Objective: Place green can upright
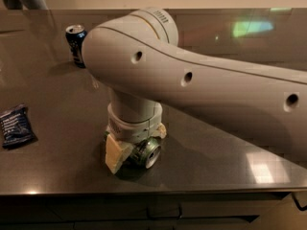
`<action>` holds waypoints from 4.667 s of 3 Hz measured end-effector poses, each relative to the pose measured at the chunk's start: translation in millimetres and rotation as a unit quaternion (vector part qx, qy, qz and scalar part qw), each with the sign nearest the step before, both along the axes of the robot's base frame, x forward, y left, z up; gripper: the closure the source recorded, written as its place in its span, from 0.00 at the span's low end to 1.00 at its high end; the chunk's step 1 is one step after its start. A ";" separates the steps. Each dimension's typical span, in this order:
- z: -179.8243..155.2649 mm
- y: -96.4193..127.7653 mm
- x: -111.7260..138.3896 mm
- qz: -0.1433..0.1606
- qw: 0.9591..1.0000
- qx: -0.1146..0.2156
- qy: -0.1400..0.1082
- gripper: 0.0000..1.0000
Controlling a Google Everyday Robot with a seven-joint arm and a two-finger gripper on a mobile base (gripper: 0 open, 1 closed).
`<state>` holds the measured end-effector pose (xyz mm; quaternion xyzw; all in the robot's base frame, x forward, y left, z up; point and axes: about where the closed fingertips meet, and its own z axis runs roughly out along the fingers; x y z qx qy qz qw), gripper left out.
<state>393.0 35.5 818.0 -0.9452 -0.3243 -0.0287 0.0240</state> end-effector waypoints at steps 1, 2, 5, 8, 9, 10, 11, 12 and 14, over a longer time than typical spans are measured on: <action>5.0 0.2 0.2 0.000 1.000 0.000 0.000 0.64; 11.1 0.3 0.2 0.000 1.000 0.000 0.000 0.88; 73.0 54.3 33.8 -0.153 0.988 0.004 0.015 1.00; 99.3 64.5 95.4 -0.471 0.857 0.109 0.177 1.00; 113.2 51.8 107.2 -0.573 0.775 0.154 0.219 1.00; 122.8 39.4 112.0 -0.664 0.680 0.184 0.250 1.00; 123.5 29.3 112.0 -0.738 0.584 0.195 0.275 1.00; 118.1 23.6 110.0 -0.796 0.489 0.190 0.301 1.00; 113.1 28.0 111.1 -0.834 0.314 0.186 0.413 1.00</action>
Offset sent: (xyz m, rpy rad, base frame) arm 0.0051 0.0125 0.0410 0.0043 -0.0432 -0.0279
